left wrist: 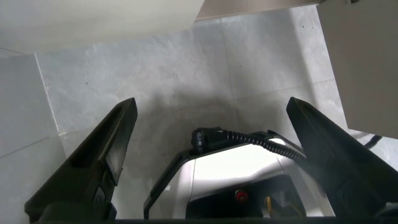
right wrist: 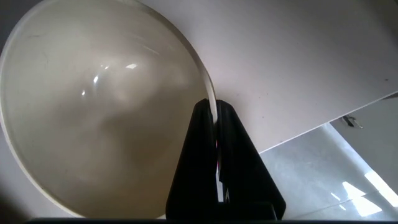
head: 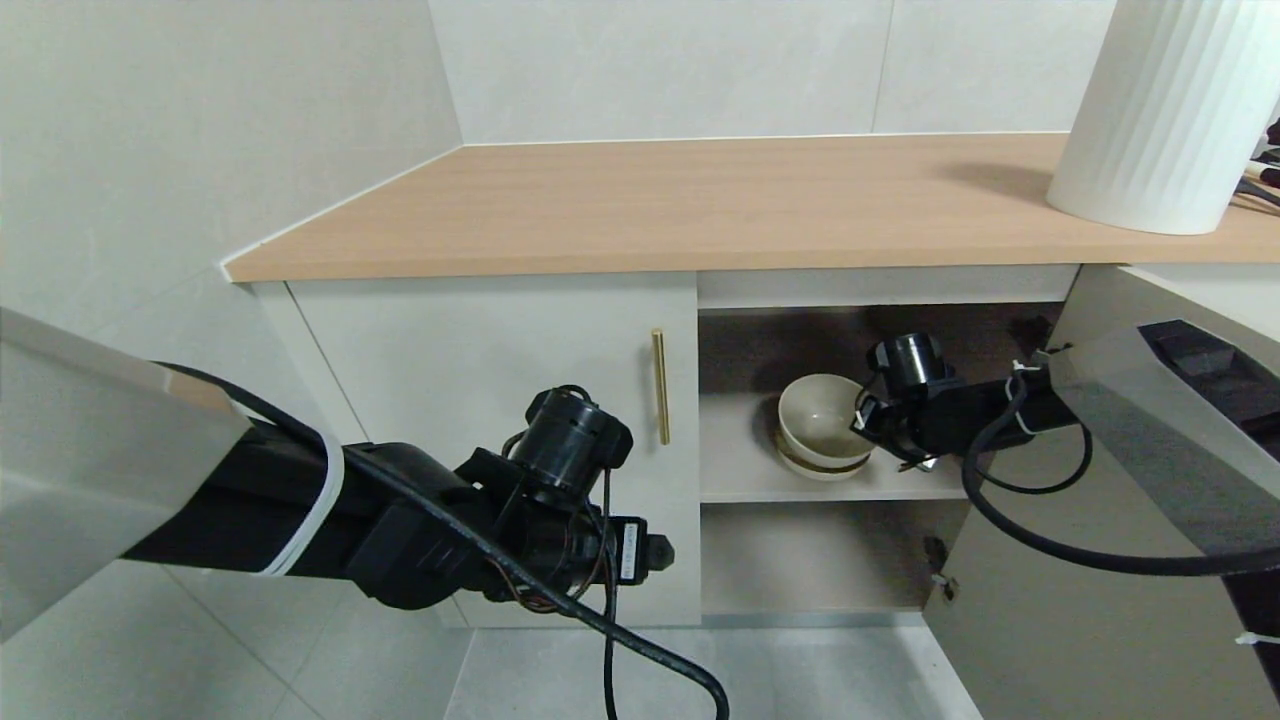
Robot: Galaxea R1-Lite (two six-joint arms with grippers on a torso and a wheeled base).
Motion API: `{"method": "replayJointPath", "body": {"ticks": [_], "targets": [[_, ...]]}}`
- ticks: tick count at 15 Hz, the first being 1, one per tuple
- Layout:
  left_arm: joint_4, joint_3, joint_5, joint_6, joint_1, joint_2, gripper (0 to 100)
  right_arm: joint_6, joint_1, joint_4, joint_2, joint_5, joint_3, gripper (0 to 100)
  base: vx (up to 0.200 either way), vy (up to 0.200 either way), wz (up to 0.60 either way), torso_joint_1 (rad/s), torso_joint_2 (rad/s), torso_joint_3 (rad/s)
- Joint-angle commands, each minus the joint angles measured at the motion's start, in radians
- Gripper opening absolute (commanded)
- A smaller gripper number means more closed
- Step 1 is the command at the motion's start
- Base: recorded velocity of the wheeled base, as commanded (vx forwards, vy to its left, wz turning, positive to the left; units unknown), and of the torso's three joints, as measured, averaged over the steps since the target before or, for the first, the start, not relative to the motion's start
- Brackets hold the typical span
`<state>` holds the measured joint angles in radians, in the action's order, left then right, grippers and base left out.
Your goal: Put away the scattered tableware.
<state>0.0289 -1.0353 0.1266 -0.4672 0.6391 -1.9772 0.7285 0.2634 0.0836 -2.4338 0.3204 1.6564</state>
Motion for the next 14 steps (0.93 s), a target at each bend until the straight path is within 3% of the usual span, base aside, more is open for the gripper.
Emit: {"method": "replayJointPath", "body": {"ticks": [1, 3, 4, 12, 14], "targets": [[0.0, 0.0, 0.001, -0.001, 0.001, 0.0, 100, 0.0, 0.002, 0.001, -0.001, 0.0, 0.0, 0, 0.0, 0.0, 0.0, 0.0, 0.0, 0.0], [0.002, 0.0, 0.001, -0.001, 0.001, 0.0, 100, 0.0, 0.004, -0.001, -0.001, 0.0, 0.0, 0, 0.0, 0.0, 0.0, 0.0, 0.0, 0.0], [0.002, 0.0, 0.001, -0.001, 0.001, 0.0, 100, 0.0, 0.004, -0.001, -0.001, 0.0, 0.0, 100, 0.0, 0.0, 0.0, 0.0, 0.0, 0.0], [0.002, -0.002, 0.001, -0.001, -0.007, 0.014, 100, 0.0, 0.014, -0.01, 0.018, -0.003, -0.015, 100, 0.0, 0.0, 0.0, 0.0, 0.0, 0.0], [-0.001, 0.0, 0.001, 0.001, -0.026, 0.041, 100, -0.001, 0.039, -0.008, 0.068, -0.007, -0.07, 100, 0.0, 0.0, 0.0, 0.0, 0.0, 0.0]]}}
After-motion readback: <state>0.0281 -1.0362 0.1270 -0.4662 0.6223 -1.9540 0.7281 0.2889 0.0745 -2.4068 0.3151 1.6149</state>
